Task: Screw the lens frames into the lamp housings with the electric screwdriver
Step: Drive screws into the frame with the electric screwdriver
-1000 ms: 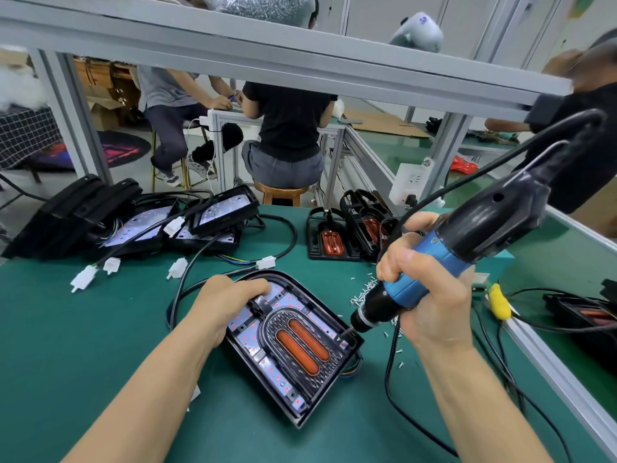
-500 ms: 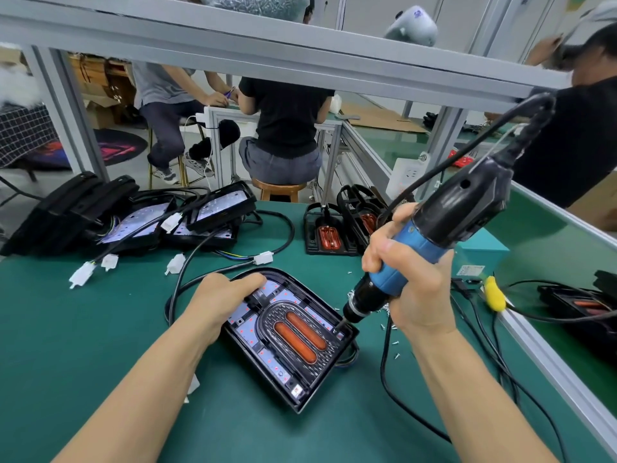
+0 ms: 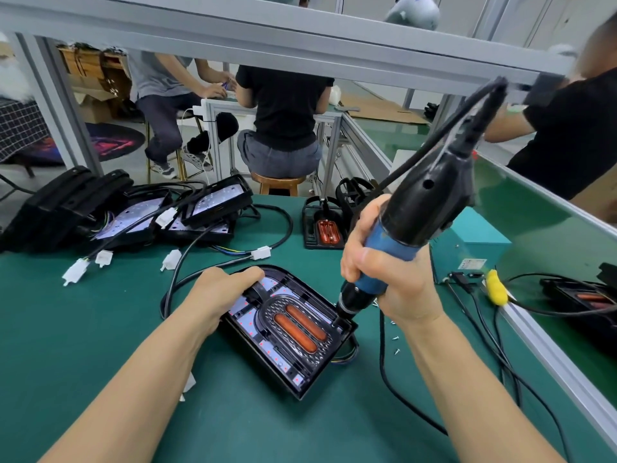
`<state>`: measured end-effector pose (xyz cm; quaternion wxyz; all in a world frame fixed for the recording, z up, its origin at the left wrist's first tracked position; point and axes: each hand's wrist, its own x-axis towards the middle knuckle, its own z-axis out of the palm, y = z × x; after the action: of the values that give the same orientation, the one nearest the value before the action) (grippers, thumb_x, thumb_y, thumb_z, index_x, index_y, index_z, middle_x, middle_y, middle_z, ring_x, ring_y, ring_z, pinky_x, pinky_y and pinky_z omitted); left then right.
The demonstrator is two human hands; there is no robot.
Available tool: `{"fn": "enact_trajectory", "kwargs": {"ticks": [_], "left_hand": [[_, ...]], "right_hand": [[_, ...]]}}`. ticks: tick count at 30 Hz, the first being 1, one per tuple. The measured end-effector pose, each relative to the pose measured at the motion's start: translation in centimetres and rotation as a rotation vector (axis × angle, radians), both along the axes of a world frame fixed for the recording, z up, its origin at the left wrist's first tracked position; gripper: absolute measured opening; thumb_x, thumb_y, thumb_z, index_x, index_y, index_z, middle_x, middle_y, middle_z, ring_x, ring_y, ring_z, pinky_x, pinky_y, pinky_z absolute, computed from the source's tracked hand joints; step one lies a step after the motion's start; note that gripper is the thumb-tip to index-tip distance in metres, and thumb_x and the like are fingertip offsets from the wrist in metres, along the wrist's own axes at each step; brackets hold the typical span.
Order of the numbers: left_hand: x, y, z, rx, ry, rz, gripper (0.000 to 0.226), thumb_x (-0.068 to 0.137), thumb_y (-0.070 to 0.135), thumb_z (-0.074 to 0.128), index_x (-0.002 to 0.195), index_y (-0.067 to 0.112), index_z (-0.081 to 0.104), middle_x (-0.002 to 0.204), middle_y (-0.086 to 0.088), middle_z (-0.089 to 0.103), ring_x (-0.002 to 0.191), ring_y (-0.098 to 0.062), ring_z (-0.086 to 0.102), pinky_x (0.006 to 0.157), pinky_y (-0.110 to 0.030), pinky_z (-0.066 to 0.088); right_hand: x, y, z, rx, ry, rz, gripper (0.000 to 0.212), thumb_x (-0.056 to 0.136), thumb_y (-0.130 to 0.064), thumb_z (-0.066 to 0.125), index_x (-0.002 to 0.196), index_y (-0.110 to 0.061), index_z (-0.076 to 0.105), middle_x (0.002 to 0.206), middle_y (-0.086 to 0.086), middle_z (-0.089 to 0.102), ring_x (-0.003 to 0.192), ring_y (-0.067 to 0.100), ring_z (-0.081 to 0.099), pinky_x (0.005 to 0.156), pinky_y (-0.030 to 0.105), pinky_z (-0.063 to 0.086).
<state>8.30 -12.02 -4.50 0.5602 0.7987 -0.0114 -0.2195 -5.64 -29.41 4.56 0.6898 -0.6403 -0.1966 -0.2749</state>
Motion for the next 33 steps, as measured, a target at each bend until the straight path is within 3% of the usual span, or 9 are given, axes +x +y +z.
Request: {"fn": "enact_trajectory", "kwargs": {"ticks": [7, 13, 18, 21, 24, 27, 29, 33], "left_hand": [[0.4, -0.2, -0.2, 0.047, -0.018, 0.028, 0.037, 0.071, 0.043, 0.072, 0.073, 0.01, 0.056, 0.074, -0.012, 0.054, 0.067, -0.023, 0.049, 0.066, -0.032, 0.037], [0.1, -0.5, 0.2, 0.092, -0.034, 0.065, 0.044, 0.068, 0.048, 0.074, 0.075, 0.006, 0.06, 0.078, -0.012, 0.059, 0.066, -0.025, 0.052, 0.061, -0.031, 0.038], [0.3, -0.7, 0.5, 0.123, 0.016, 0.038, 0.056, 0.07, 0.048, 0.072, 0.1, 0.002, 0.061, 0.102, -0.015, 0.064, 0.08, -0.03, 0.056, 0.061, -0.03, 0.04], [0.2, -0.6, 0.6, 0.146, 0.017, 0.041, 0.057, 0.072, 0.049, 0.07, 0.103, 0.003, 0.059, 0.104, -0.015, 0.064, 0.079, -0.029, 0.055, 0.056, -0.028, 0.04], [0.1, -0.5, 0.7, 0.149, 0.016, 0.049, 0.049, 0.072, 0.049, 0.069, 0.089, 0.005, 0.058, 0.096, -0.015, 0.063, 0.074, -0.028, 0.055, 0.058, -0.029, 0.04], [0.0, -0.3, 0.7, 0.126, 0.004, 0.046, 0.051, 0.072, 0.05, 0.071, 0.087, 0.002, 0.06, 0.095, -0.012, 0.06, 0.079, -0.028, 0.055, 0.065, -0.033, 0.04], [-0.3, -0.1, 0.9, 0.097, -0.008, 0.043, 0.049, 0.072, 0.05, 0.073, 0.082, 0.005, 0.057, 0.091, -0.009, 0.053, 0.076, -0.025, 0.05, 0.066, -0.034, 0.036], [-0.8, 0.4, 1.1, 0.014, -0.039, 0.018, 0.046, 0.074, 0.049, 0.074, 0.083, 0.01, 0.051, 0.087, -0.008, 0.047, 0.073, -0.021, 0.043, 0.065, -0.033, 0.03]], "right_hand": [[0.1, 0.1, -0.2, 0.065, 0.008, -0.043, 0.029, 0.065, -0.006, 0.059, 0.091, -0.019, 0.056, 0.055, 0.0, 0.052, 0.046, 0.019, 0.047, 0.055, 0.028, 0.044], [-0.8, 0.0, -0.5, 0.066, -0.039, -0.175, 0.025, 0.067, -0.009, 0.058, 0.077, -0.032, 0.058, 0.053, -0.004, 0.053, 0.047, 0.019, 0.047, 0.054, 0.027, 0.044], [-0.4, 1.1, 0.0, -0.073, 0.04, -0.137, 0.012, 0.067, -0.012, 0.06, 0.065, -0.021, 0.052, 0.053, -0.003, 0.054, 0.047, 0.023, 0.046, 0.052, 0.033, 0.043], [0.1, 1.1, 0.1, -0.046, 0.032, -0.106, 0.019, 0.065, -0.012, 0.062, 0.074, -0.029, 0.059, 0.054, -0.003, 0.055, 0.049, 0.02, 0.049, 0.057, 0.03, 0.046], [0.1, 0.5, 0.4, 0.147, -0.003, -0.172, 0.034, 0.062, -0.002, 0.063, 0.088, -0.025, 0.06, 0.054, -0.001, 0.055, 0.049, 0.019, 0.049, 0.057, 0.026, 0.045], [-0.3, -1.4, 1.1, 0.501, -0.012, -0.272, 0.031, 0.066, 0.004, 0.056, 0.09, -0.017, 0.053, 0.054, -0.002, 0.051, 0.046, 0.014, 0.049, 0.051, 0.023, 0.043], [-1.1, -3.3, 2.0, 0.591, 0.0, -0.299, 0.028, 0.067, 0.0, 0.057, 0.088, -0.018, 0.051, 0.056, -0.002, 0.05, 0.046, 0.012, 0.048, 0.049, 0.021, 0.043], [-3.7, -7.3, 3.4, 0.316, 0.139, -0.545, 0.021, 0.071, -0.003, 0.064, 0.081, -0.017, 0.052, 0.052, -0.002, 0.052, 0.042, 0.013, 0.047, 0.046, 0.021, 0.042]]}}
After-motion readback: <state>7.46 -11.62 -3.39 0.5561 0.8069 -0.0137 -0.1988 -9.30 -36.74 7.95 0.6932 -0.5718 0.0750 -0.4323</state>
